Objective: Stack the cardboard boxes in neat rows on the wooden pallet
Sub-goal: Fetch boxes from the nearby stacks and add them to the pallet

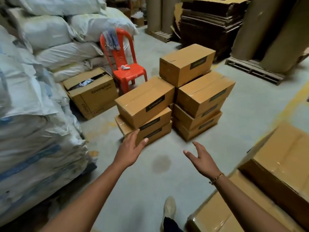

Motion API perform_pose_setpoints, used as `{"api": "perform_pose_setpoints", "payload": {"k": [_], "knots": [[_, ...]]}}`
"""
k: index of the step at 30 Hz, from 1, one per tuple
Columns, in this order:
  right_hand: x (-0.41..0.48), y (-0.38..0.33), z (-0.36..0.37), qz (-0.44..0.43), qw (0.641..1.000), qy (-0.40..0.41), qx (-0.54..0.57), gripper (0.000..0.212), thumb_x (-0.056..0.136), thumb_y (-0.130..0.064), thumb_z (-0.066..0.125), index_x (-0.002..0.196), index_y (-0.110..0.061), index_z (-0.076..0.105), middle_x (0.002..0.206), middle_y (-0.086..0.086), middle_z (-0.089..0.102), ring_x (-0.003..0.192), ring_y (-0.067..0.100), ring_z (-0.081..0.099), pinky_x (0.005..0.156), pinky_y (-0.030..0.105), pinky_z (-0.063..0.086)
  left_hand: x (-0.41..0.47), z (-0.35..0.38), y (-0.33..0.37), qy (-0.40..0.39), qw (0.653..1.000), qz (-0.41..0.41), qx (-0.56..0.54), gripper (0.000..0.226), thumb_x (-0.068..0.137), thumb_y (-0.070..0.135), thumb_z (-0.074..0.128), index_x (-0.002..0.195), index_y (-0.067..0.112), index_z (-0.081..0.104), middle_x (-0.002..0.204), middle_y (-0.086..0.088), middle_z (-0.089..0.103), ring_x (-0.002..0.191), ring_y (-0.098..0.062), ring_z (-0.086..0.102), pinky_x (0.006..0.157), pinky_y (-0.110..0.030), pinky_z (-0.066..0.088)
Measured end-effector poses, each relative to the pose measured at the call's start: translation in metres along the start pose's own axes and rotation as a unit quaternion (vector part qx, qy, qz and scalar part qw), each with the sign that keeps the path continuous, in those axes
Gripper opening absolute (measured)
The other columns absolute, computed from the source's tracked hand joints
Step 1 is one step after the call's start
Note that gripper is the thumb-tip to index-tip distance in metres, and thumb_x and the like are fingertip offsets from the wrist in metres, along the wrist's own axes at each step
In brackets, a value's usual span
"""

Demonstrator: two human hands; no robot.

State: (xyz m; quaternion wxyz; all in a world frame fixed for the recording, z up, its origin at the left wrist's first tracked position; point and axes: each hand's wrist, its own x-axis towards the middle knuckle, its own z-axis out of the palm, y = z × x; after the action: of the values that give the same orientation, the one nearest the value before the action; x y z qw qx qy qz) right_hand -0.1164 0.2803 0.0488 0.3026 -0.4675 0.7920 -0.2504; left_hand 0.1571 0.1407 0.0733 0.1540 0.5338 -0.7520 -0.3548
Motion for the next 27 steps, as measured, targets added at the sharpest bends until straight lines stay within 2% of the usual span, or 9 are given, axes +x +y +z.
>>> {"api": "perform_pose_setpoints", "payload": {"k": [8, 17, 23, 27], "knots": [[0.162, -0.063, 0.010, -0.002, 0.996, -0.075, 0.041, 0.076, 0.098, -0.058, 0.053, 0.159, -0.022, 0.027, 0.165, 0.001, 0.029, 0.149, 0.021, 0.031, 0.119, 0.038, 0.030, 0.142, -0.044, -0.015, 0.006, 0.999, -0.042, 0.013, 0.076, 0.094, 0.070, 0.049, 0.158, 0.031, 0.033, 0.164, 0.001, 0.034, 0.147, -0.025, 0.038, 0.117, -0.049, 0.037], [0.318, -0.117, 0.061, 0.047, 0.990, -0.095, 0.090, 0.081, 0.093, -0.066, 0.054, 0.159, -0.027, 0.028, 0.166, 0.000, 0.028, 0.149, 0.022, 0.033, 0.120, 0.047, 0.033, 0.304, -0.088, -0.079, -0.013, 0.997, -0.068, 0.022, 0.075, 0.096, 0.061, 0.055, 0.158, 0.024, 0.035, 0.163, -0.003, 0.035, 0.147, -0.026, 0.037, 0.117, -0.048, 0.036], [0.428, -0.154, 0.128, 0.136, 0.976, -0.082, 0.146, 0.081, 0.093, -0.065, 0.057, 0.159, -0.026, 0.030, 0.165, -0.002, 0.030, 0.148, 0.021, 0.035, 0.120, 0.047, 0.033, 0.444, -0.105, -0.142, -0.081, 0.994, -0.064, 0.025, 0.069, 0.097, 0.056, 0.060, 0.155, 0.023, 0.041, 0.159, -0.001, 0.040, 0.144, -0.025, 0.041, 0.114, -0.045, 0.039], [0.492, -0.171, 0.170, 0.213, 0.954, -0.074, 0.196, 0.078, 0.095, -0.061, 0.057, 0.158, -0.023, 0.031, 0.164, -0.001, 0.031, 0.145, 0.022, 0.040, 0.113, 0.035, 0.035, 0.532, -0.109, -0.180, -0.137, 0.987, -0.069, 0.049, 0.067, 0.098, 0.052, 0.062, 0.154, 0.021, 0.043, 0.159, -0.001, 0.041, 0.141, -0.024, 0.044, 0.114, -0.039, 0.036]]}}
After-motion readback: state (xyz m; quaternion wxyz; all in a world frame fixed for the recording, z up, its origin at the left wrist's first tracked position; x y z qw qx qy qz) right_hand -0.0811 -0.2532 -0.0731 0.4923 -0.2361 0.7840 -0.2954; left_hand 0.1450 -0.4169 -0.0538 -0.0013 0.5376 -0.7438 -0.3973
